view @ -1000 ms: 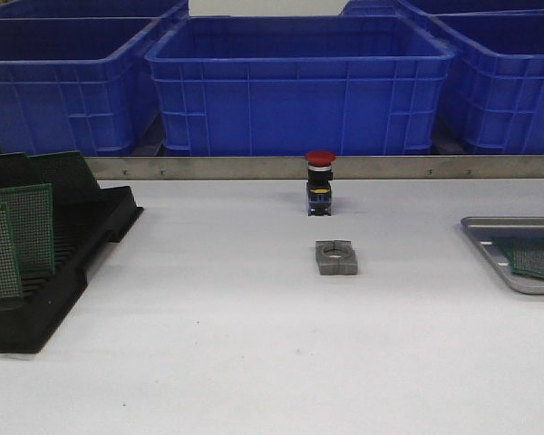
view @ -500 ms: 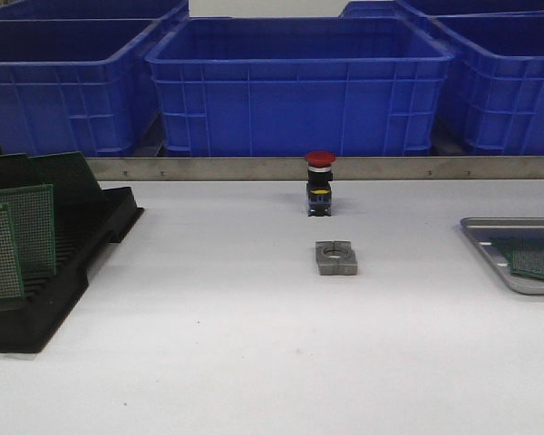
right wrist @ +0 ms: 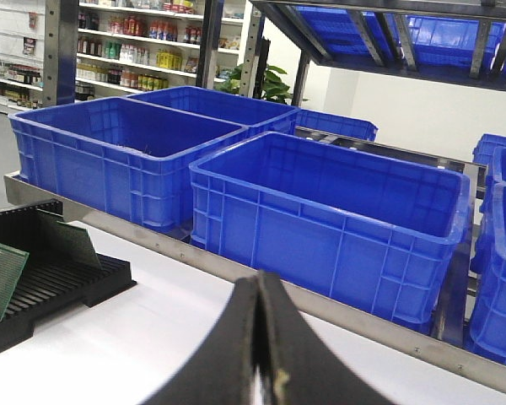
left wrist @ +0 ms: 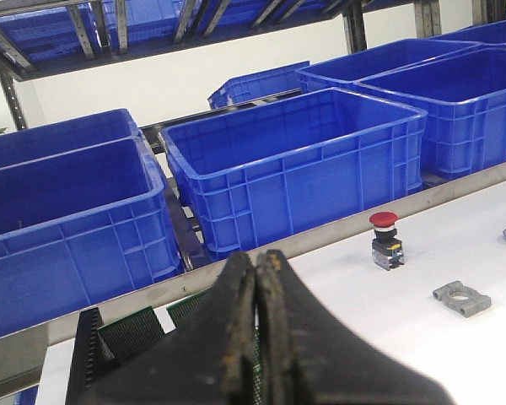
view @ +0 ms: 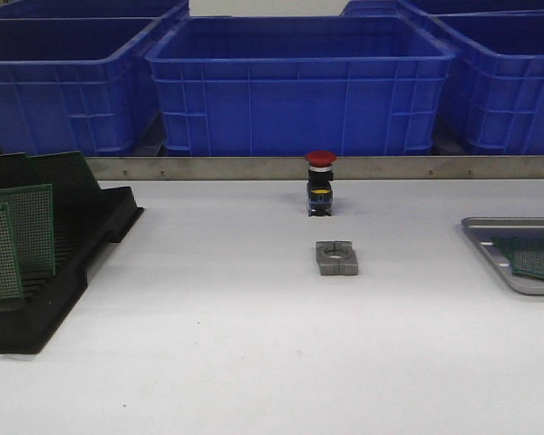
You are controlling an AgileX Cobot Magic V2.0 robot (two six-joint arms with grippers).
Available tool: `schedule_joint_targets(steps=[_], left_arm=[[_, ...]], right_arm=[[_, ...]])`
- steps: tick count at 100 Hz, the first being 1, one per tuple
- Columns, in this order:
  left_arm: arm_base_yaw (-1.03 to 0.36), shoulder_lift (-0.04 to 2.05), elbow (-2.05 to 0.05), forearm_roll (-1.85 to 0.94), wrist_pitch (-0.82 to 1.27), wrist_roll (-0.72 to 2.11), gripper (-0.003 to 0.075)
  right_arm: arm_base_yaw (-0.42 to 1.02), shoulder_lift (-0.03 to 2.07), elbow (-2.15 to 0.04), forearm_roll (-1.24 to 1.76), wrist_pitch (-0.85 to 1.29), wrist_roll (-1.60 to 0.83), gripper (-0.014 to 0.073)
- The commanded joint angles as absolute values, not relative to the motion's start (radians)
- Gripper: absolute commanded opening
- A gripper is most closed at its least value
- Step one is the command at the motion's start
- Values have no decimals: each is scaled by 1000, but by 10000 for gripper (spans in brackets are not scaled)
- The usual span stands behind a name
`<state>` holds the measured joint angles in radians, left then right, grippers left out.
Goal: Place circuit board on tray
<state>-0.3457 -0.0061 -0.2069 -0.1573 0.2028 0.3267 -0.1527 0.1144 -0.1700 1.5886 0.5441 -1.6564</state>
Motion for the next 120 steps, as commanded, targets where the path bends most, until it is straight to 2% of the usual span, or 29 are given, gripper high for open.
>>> schedule_joint_targets(steps=[1, 62, 75, 81, 97, 108, 120], left_arm=[[-342, -18, -232, -169, 120, 315, -20], [-335, -18, -218, -164, 112, 290, -20], [-256, -19, -157, 26, 107, -66, -20], [-208, -23, -125, 103, 105, -138, -20], [-63, -35, -21, 75, 63, -137, -20], [-1, -35, 53, -16, -37, 15, -20], [11, -35, 49, -16, 48, 9, -20]], right_arm=[[-154, 126, -192, 1629, 552, -1665, -62], [-154, 126, -192, 1629, 558, -1665, -62], [-154, 126, -192, 1629, 560, -1665, -62], [-154, 126, -192, 1629, 560, -1665, -62], [-154, 126, -192, 1629, 560, -1665, -62], [-154, 126, -192, 1629, 560, -1665, -62], [-154, 126, -192, 1629, 560, -1665, -62]])
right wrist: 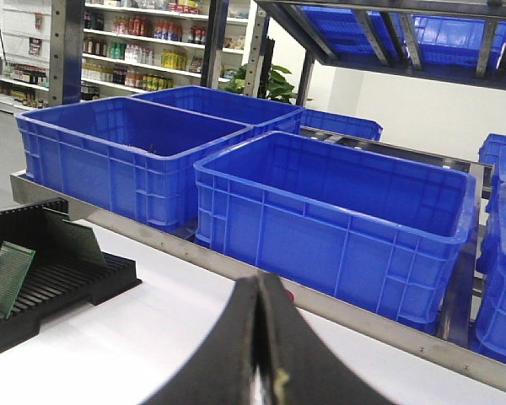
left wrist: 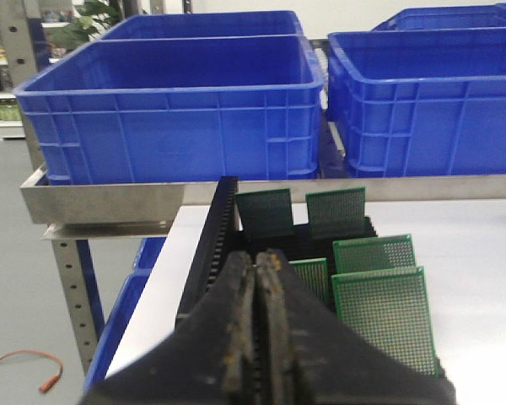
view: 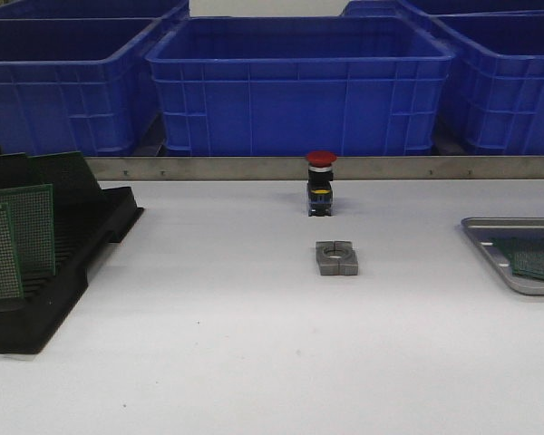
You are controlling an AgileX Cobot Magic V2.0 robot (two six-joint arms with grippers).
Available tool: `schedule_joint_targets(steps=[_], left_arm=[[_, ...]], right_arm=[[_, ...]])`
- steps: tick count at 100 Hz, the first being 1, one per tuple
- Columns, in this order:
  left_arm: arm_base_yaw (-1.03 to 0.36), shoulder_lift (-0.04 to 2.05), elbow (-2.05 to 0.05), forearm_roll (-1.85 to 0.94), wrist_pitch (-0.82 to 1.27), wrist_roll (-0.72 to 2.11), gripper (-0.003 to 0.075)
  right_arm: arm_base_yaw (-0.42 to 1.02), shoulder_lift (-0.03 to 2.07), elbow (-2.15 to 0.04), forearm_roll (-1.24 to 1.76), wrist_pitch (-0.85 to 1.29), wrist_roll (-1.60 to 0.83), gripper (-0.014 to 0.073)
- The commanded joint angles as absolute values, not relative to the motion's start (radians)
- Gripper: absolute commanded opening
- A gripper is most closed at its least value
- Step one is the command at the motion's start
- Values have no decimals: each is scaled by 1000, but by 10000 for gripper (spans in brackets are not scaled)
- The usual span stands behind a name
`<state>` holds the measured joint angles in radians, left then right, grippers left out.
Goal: Place circuit board on tray
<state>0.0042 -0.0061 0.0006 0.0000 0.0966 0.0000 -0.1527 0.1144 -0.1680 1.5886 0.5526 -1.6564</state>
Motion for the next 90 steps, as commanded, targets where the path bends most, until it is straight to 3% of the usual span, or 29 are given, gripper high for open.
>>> schedule_joint_targets(steps=[1, 32, 90], left_arm=[[11, -35, 49, -16, 51, 7, -20], [11, -35, 49, 14, 128, -52, -20], [11, -35, 49, 0, 32, -52, -20]], right_arm=[[-154, 126, -192, 1629, 561, -1665, -62], [-154, 126, -192, 1629, 562, -1665, -62], [-154, 126, -192, 1629, 563, -1665, -62]])
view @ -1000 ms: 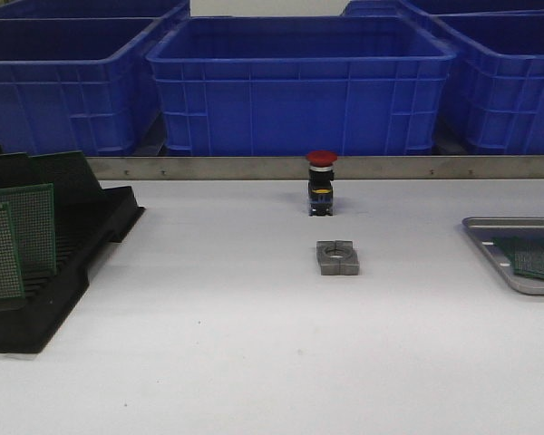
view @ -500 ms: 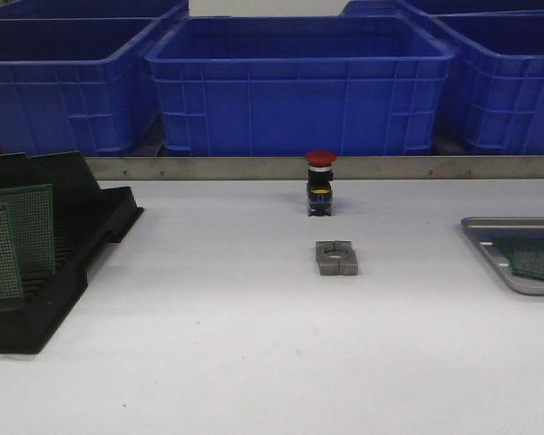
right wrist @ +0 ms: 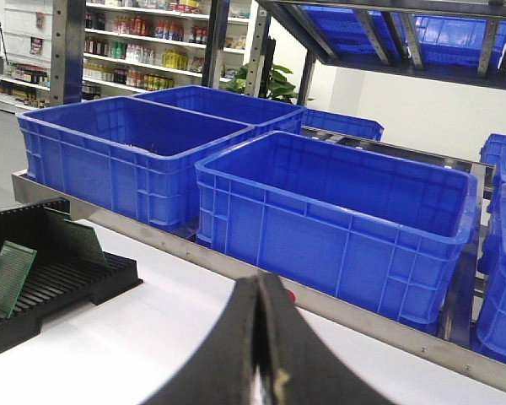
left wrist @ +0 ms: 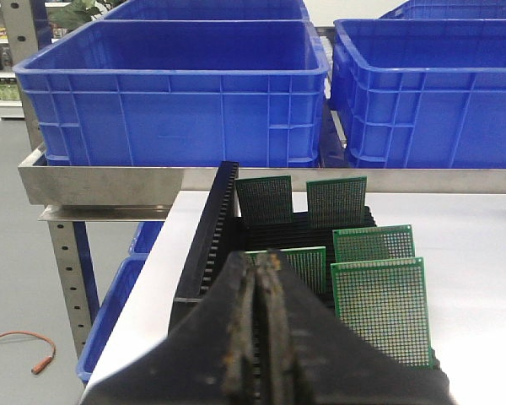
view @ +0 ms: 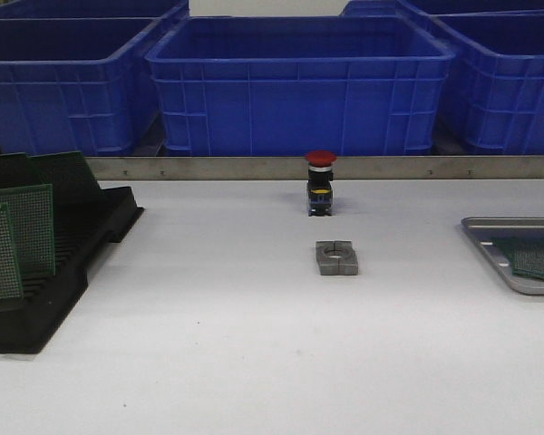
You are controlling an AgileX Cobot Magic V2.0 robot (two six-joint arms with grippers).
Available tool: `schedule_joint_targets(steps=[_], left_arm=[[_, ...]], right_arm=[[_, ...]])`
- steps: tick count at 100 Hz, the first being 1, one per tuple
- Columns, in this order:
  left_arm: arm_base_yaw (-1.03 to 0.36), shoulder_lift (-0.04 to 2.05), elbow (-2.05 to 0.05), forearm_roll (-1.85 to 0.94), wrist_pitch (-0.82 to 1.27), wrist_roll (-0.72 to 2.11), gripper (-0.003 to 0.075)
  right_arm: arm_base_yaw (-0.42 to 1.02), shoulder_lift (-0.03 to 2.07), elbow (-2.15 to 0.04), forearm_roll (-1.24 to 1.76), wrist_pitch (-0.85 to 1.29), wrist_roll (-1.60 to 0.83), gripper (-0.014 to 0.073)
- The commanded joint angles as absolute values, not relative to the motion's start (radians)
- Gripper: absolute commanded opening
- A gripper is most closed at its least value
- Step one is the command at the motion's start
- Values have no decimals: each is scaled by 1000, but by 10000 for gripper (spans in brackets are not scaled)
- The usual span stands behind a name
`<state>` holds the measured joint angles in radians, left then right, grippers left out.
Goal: Place circuit board on tray
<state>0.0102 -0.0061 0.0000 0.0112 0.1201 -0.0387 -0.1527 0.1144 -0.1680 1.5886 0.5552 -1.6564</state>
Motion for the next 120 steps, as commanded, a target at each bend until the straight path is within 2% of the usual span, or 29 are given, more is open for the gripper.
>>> schedule_joint_targets(steps=[1, 46, 61, 73, 100, 120], left_arm=[[11, -35, 49, 0, 32, -52, -20], [11, -35, 49, 0, 32, -52, -20], [11, -35, 49, 0, 32, -52, -20], [11, -35, 49, 0, 32, -52, -20], [11, -35, 49, 0, 32, -52, -20], [11, -35, 49, 0, 32, -52, -20]], right_arm=[[-154, 126, -192, 1629, 563, -1665, -62], [-154, 126, -192, 1630, 550, -1665, -62], [-127, 126, -190, 1603, 419, -1621, -62], [-109, 126, -194, 1356, 329, -1419, -62], [-64, 109, -185, 563, 222, -671, -62], [-7, 6, -109, 247, 74, -322, -62]])
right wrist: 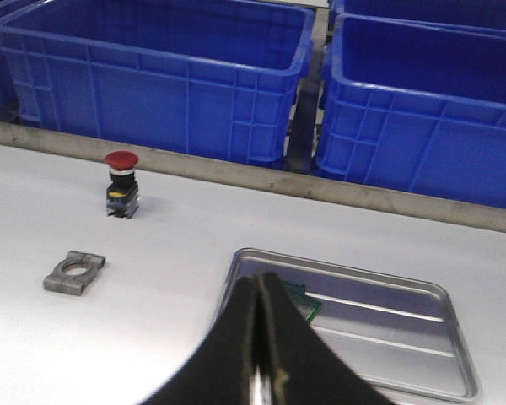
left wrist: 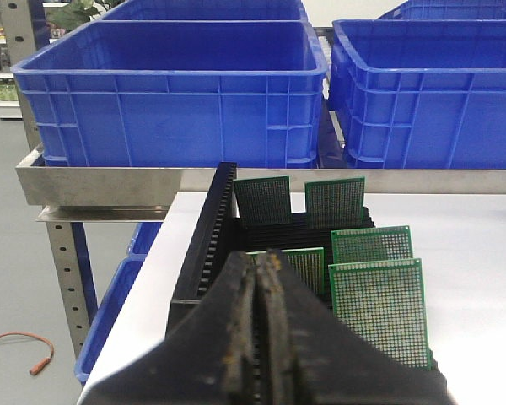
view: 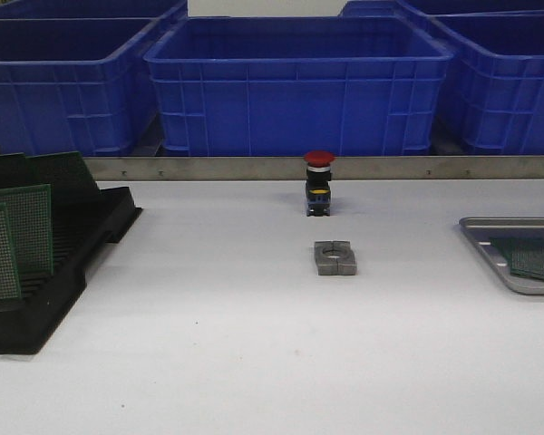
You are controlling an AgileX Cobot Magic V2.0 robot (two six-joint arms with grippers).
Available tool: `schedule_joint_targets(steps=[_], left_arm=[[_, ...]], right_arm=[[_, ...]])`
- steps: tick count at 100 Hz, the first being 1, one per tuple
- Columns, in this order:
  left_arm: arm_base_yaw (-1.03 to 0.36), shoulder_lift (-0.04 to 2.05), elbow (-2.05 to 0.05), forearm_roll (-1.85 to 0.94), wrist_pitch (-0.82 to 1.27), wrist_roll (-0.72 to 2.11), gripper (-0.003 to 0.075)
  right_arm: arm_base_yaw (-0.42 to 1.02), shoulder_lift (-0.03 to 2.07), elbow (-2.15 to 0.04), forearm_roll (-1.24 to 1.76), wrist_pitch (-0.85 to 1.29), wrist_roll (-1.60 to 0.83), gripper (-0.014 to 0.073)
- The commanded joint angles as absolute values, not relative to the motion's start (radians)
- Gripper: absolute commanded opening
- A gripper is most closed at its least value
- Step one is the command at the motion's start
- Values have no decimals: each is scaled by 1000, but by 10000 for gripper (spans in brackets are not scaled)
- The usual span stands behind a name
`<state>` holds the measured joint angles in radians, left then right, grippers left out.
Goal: Place circuit board on tray
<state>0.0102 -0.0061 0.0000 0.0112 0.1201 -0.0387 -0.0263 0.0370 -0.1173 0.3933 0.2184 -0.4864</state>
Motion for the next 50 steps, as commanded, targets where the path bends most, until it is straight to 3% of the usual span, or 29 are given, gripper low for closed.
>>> schedule_joint_targets(steps=[1, 16, 25, 50], left_arm=[[11, -35, 49, 0, 32, -52, -20], [11, -35, 49, 0, 32, -52, -20], [11, -35, 49, 0, 32, -52, -20], [11, -35, 49, 0, 32, -52, -20]], right_arm=[[-6, 2, -100, 228, 69, -296, -62], [-5, -36, 22, 47, -89, -30, -62], [-5, -36, 17, -76, -81, 72, -62], [-5, -36, 17, -111, -103, 103, -62]])
